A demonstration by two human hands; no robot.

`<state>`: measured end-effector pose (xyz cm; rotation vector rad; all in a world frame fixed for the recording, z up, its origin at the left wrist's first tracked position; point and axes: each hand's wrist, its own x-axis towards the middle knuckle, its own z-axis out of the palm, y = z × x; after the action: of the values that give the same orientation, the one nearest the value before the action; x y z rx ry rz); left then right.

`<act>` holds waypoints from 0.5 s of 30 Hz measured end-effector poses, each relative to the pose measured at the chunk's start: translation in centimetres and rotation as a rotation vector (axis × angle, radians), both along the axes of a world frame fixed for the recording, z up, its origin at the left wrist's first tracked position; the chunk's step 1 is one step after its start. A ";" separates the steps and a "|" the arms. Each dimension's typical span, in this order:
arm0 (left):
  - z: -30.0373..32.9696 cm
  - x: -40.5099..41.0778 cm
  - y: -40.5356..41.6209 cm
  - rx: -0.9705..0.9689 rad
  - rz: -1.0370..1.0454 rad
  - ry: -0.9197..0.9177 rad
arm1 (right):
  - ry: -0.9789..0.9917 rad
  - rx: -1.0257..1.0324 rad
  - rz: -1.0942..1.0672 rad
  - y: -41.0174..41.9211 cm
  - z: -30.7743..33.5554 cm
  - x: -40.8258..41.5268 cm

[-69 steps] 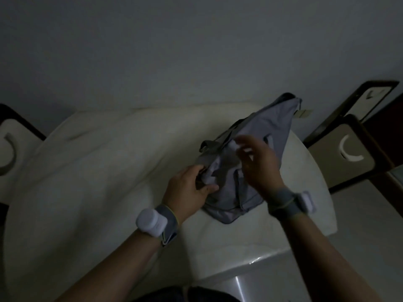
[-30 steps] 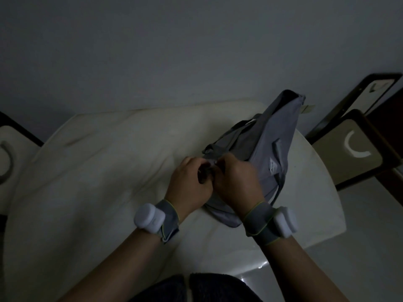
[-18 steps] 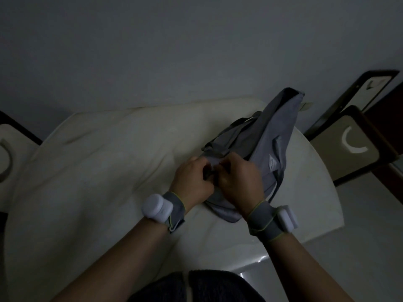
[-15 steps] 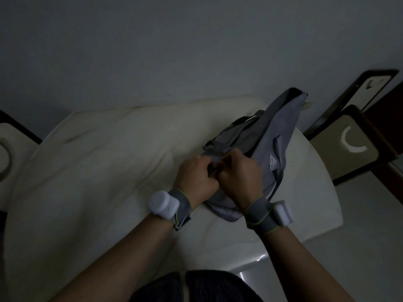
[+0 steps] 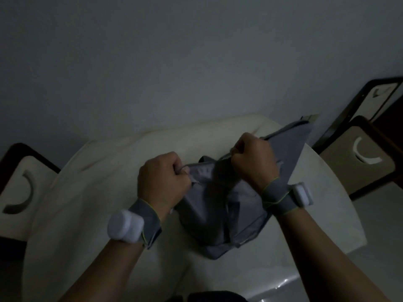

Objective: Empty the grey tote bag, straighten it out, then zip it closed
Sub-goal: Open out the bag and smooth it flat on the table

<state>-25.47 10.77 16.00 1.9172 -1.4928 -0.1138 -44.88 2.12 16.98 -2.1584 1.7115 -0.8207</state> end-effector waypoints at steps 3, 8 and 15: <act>1.6 -1.8 -0.4 0.046 -0.174 -0.199 | -0.083 0.032 0.093 3.2 -0.6 3.0; -1.3 -2.8 -0.1 0.227 -0.223 -0.166 | -0.085 0.066 0.062 3.9 -2.5 2.8; -2.3 -0.7 -0.4 0.082 -0.236 -0.241 | 0.162 0.012 0.036 1.0 -1.8 1.4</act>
<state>-26.21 10.35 13.71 1.8635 -1.9002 -0.0511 -43.47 3.11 15.21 -2.2959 1.7417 -0.6395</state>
